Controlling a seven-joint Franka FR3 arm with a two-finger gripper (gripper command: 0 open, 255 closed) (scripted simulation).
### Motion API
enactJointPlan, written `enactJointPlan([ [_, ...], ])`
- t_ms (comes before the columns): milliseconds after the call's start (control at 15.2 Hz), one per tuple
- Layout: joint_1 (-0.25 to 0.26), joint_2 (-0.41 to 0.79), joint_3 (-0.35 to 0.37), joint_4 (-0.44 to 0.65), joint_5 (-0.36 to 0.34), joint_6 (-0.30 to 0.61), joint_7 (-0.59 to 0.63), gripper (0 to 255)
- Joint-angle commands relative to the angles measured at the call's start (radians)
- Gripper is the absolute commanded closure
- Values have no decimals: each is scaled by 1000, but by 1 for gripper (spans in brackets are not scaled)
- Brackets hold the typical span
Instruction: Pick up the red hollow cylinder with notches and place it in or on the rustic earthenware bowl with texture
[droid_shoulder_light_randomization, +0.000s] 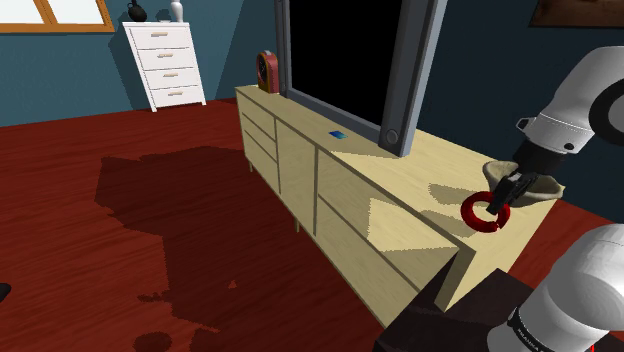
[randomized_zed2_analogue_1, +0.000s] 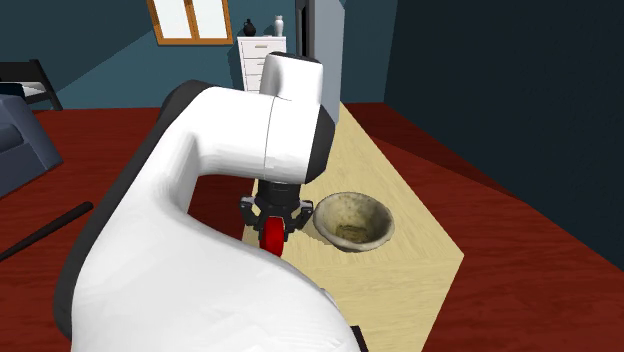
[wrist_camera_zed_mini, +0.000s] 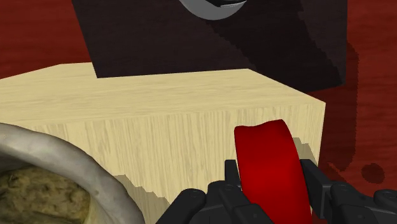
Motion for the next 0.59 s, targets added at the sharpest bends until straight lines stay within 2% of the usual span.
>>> enactJointPlan([
  [0, 0, 0, 0, -1, 0, 0, 0, 255],
  [528, 21, 56, 21, 124, 22, -65, 14, 255],
])
